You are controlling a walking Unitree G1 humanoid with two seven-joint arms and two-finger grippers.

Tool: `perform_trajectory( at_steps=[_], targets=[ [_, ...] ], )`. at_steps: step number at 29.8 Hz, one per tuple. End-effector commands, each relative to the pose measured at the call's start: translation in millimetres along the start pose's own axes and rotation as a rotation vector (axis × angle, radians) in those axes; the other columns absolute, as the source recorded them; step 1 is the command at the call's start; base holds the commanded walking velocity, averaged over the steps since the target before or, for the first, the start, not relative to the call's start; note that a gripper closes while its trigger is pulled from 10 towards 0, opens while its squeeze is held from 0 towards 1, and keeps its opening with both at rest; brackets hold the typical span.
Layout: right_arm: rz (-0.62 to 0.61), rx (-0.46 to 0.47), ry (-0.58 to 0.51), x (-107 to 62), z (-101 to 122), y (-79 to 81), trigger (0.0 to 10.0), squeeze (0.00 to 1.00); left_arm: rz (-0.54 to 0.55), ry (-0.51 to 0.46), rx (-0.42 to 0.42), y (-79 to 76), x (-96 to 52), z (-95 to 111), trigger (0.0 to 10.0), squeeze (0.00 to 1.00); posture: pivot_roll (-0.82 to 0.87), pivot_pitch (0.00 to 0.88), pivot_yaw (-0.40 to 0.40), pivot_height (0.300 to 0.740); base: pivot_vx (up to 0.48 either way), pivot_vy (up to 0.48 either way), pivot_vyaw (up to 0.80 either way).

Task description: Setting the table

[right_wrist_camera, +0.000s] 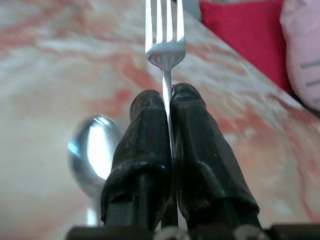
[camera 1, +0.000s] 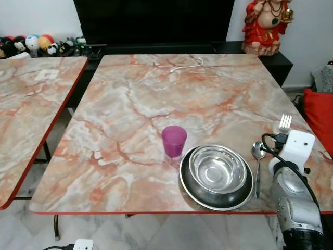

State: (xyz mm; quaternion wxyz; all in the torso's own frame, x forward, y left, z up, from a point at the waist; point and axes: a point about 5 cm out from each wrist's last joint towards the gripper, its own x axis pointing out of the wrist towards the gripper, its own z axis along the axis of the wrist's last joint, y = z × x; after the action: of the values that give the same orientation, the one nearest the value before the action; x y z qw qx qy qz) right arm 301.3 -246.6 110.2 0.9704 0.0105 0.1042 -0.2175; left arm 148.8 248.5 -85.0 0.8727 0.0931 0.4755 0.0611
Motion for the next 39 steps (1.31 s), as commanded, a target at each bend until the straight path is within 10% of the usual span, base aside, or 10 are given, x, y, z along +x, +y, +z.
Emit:
perform_trajectory(
  at_steps=[1,39],
  targets=[
    [-0.007,-0.016,0.037,0.0,-6,-0.6,10.0,0.0,-0.01,0.026,0.009,-0.4,-1.5,-8,10.0,0.0,-0.11,0.035,0.012,0.74,0.0,0.0,0.0],
    [0.03,-0.001,0.179,1.6,-30,16.2,10.0,0.0,-0.006,0.026,0.021,1.8,-1.1,-6,10.0,0.0,-0.1,0.034,0.035,0.74,0.0,0.0,0.0]
  ],
)
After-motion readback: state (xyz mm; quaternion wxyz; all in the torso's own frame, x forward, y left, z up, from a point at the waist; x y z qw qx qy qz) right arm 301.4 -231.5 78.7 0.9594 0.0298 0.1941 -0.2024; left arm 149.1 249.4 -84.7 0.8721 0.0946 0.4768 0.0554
